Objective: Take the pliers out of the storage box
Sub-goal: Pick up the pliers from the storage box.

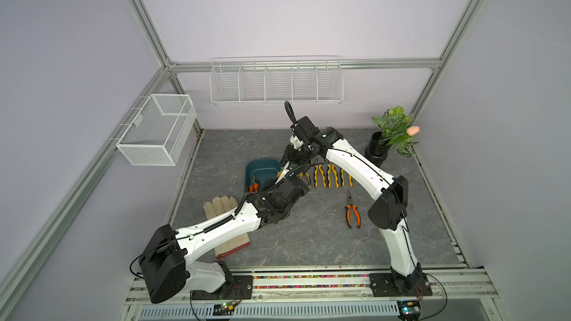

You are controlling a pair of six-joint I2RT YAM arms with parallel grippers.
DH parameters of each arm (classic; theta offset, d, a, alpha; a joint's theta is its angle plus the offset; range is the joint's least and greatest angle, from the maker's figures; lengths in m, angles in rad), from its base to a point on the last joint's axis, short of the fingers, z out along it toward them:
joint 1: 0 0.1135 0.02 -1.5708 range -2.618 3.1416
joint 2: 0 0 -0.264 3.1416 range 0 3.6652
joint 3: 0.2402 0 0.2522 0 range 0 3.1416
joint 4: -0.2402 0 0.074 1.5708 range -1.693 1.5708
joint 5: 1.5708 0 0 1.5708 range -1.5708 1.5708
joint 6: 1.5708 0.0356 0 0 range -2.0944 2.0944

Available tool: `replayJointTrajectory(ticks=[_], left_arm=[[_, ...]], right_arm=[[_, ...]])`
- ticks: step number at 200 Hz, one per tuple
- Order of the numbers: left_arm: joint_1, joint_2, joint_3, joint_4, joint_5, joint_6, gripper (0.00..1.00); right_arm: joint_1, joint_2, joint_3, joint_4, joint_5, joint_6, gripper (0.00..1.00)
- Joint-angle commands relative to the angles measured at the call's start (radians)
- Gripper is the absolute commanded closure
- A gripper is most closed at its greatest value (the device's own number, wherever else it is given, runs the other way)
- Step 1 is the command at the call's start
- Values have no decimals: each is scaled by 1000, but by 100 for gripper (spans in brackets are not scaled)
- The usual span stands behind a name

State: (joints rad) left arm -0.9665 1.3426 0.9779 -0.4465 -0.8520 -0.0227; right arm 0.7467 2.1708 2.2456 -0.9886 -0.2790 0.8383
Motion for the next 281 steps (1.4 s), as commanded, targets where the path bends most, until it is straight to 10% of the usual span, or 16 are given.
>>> replayJointTrajectory(ticks=[1, 39, 84, 128, 214, 281], left_arm=[[6, -11, 37, 121, -61, -19, 100], [6, 6, 50, 109, -58, -26, 100], [6, 7, 41, 83, -56, -56, 100], [6, 2, 17, 59, -56, -98, 63], [4, -55, -29, 75, -112, -128, 62], [2, -382, -174, 165, 118, -112, 60]], right_arm=[[35, -40, -29, -66, -32, -12, 71], [33, -45, -49, -48, -37, -13, 93], [31, -36, -17, -44, -32, -30, 93], [28, -15, 35, -61, -35, -32, 93], [3, -7, 129, -117, -17, -58, 93], [-109, -33, 129, -149, -7, -97, 93]])
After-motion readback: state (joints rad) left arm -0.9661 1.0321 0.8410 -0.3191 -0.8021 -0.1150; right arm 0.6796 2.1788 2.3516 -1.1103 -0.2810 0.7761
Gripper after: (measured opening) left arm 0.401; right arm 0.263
